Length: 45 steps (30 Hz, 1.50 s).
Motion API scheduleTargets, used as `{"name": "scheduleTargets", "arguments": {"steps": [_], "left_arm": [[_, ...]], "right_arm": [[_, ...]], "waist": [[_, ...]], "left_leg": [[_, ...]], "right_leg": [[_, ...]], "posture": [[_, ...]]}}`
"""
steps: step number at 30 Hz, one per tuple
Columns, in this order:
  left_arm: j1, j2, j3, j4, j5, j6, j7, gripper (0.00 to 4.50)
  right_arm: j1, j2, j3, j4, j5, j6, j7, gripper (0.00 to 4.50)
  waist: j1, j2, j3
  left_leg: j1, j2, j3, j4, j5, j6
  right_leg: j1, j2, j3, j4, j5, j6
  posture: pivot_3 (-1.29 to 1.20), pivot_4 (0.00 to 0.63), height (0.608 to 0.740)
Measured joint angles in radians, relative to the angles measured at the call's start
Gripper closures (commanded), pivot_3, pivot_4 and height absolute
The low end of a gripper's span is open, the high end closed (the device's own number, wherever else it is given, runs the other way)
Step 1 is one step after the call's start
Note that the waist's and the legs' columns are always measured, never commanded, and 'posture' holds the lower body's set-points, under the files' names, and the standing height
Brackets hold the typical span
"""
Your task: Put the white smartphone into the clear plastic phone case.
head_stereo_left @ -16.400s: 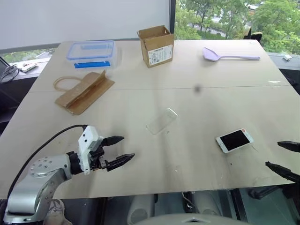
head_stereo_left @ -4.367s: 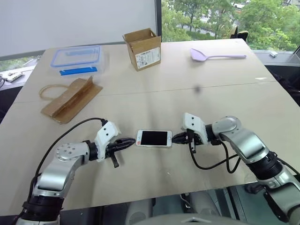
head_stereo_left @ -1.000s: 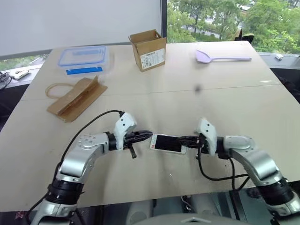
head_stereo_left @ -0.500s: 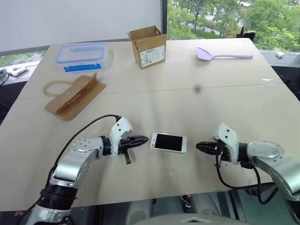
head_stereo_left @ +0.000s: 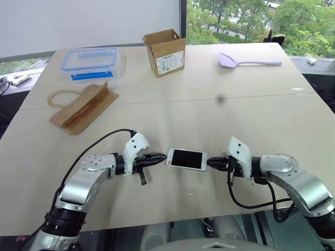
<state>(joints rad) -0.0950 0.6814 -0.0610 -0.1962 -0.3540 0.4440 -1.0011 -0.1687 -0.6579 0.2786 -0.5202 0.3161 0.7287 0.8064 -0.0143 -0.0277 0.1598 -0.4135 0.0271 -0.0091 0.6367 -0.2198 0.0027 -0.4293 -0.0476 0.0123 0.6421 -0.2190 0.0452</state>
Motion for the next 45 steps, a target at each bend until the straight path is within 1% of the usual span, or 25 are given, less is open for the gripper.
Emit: {"name": "scheduleTargets", "arguments": {"steps": [9,14,16,17,19,21,24,28,30,35,38,41,43,45], "left_arm": [[0.013,-0.001,0.011,-0.001,0.006,0.002,0.005,4.40],[0.014,0.001,0.024,0.000,0.006,-0.003,0.002,4.40],[0.014,-0.011,0.044,0.002,-0.030,-0.008,-0.014,4.40],[0.012,-0.023,0.066,-0.004,-0.084,0.002,-0.033,4.40],[0.006,-0.025,0.088,-0.031,-0.141,0.013,-0.058,4.40],[-0.008,-0.022,0.088,-0.051,-0.159,0.013,-0.073,4.40],[-0.020,-0.037,0.042,-0.053,-0.144,0.006,-0.072,4.40],[-0.050,-0.057,-0.061,-0.010,-0.052,-0.016,-0.048,4.40],[-0.055,-0.065,-0.087,0.004,-0.028,-0.029,-0.046,4.40],[-0.062,-0.067,-0.098,0.014,-0.007,-0.051,-0.045,4.40],[-0.068,-0.067,-0.101,0.022,0.008,-0.062,-0.042,4.40],[-0.067,-0.068,-0.105,0.028,0.020,-0.072,-0.035,4.40],[-0.065,-0.073,-0.106,0.032,0.029,-0.076,-0.023,4.40],[-0.063,-0.080,-0.106,0.033,0.034,-0.078,-0.015,4.40]], "right_arm": [[-0.037,0.037,0.016,0.072,-0.022,-0.042,0.039,4.50],[-0.037,0.034,0.004,0.074,-0.019,-0.041,0.042,4.50],[-0.025,0.026,-0.017,0.070,0.003,-0.033,0.049,4.50],[-0.010,0.018,-0.033,0.060,0.021,-0.027,0.053,4.50],[0.000,0.013,-0.062,0.054,0.049,-0.017,0.060,4.50],[0.001,0.016,-0.087,0.035,0.077,-0.015,0.061,4.50],[-0.010,0.034,-0.090,0.020,0.097,-0.014,0.058,4.50],[-0.065,0.081,-0.038,0.045,0.079,-0.014,0.039,4.50],[-0.090,0.094,0.009,0.077,0.056,-0.019,0.038,4.50],[-0.134,0.083,0.087,0.147,-0.006,-0.042,0.049,4.50],[-0.165,0.048,0.129,0.155,-0.043,-0.065,0.070,4.50],[-0.190,0.036,0.156,0.169,-0.054,-0.060,0.086,4.50],[-0.212,0.030,0.180,0.177,-0.070,-0.048,0.093,4.50],[-0.231,0.029,0.189,0.186,-0.073,-0.028,0.102,4.50]], "waist": [[-0.007,-0.001,-0.001],[-0.007,-0.001,-0.001],[-0.002,0.000,-0.001],[0.000,0.000,0.000],[0.002,0.000,0.000],[0.003,0.000,0.000],[0.002,0.000,0.000],[0.000,0.000,0.000],[0.001,0.000,0.000],[0.001,0.000,0.000],[0.002,0.000,-0.001],[0.003,0.000,-0.002],[0.003,0.000,-0.002],[0.003,0.000,-0.003]], "left_leg": [[0.003,0.003,0.000,0.001,0.000,0.000],[0.003,0.005,0.000,0.001,0.000,0.000],[0.001,0.005,0.000,0.002,0.000,0.000],[0.000,0.005,0.000,0.003,0.000,0.000],[-0.001,0.005,0.000,0.004,0.000,0.000],[-0.001,0.005,0.001,0.004,0.000,0.000],[0.000,0.005,0.001,0.005,0.000,0.000],[0.000,0.005,-0.001,0.005,0.000,0.000],[0.000,0.005,-0.001,0.005,0.000,0.000],[0.000,0.005,0.000,0.006,0.000,0.000],[0.001,0.005,0.000,0.006,0.000,0.000],[0.007,0.005,-0.001,0.007,0.000,0.000],[0.014,0.005,0.000,0.006,0.000,0.000],[0.015,0.005,0.000,0.006,0.000,0.000]], "right_leg": [[0.001,0.003,0.001,0.002,0.001,-0.001],[0.001,0.006,0.001,0.002,0.001,-0.002],[0.001,0.006,0.001,0.002,0.001,-0.002],[0.000,0.006,0.001,0.002,0.001,-0.002],[0.000,0.006,0.001,0.002,0.001,-0.002],[0.000,0.006,0.002,0.002,0.001,-0.002],[0.001,0.006,0.002,0.002,0.001,-0.002],[0.001,0.008,0.002,0.002,0.001,-0.002],[0.001,0.008,0.003,0.003,0.001,-0.002],[0.001,0.008,0.003,0.003,0.002,-0.002],[0.003,0.008,0.003,0.003,0.001,-0.002],[0.010,0.008,0.003,0.001,0.001,-0.002],[0.017,0.007,0.003,0.000,0.001,-0.002],[0.017,0.007,0.003,0.000,0.001,-0.002]], "posture": [[0.00,0.150,0.740],[0.00,0.150,0.740],[0.00,0.150,0.740],[0.00,0.150,0.740],[0.00,0.150,0.740],[0.00,0.150,0.740],[0.00,0.150,0.740],[0.00,0.150,0.740],[0.00,0.150,0.740],[0.00,0.150,0.740],[0.00,0.150,0.740],[0.00,0.150,0.740],[0.00,0.150,0.740],[0.00,0.150,0.740]]}}
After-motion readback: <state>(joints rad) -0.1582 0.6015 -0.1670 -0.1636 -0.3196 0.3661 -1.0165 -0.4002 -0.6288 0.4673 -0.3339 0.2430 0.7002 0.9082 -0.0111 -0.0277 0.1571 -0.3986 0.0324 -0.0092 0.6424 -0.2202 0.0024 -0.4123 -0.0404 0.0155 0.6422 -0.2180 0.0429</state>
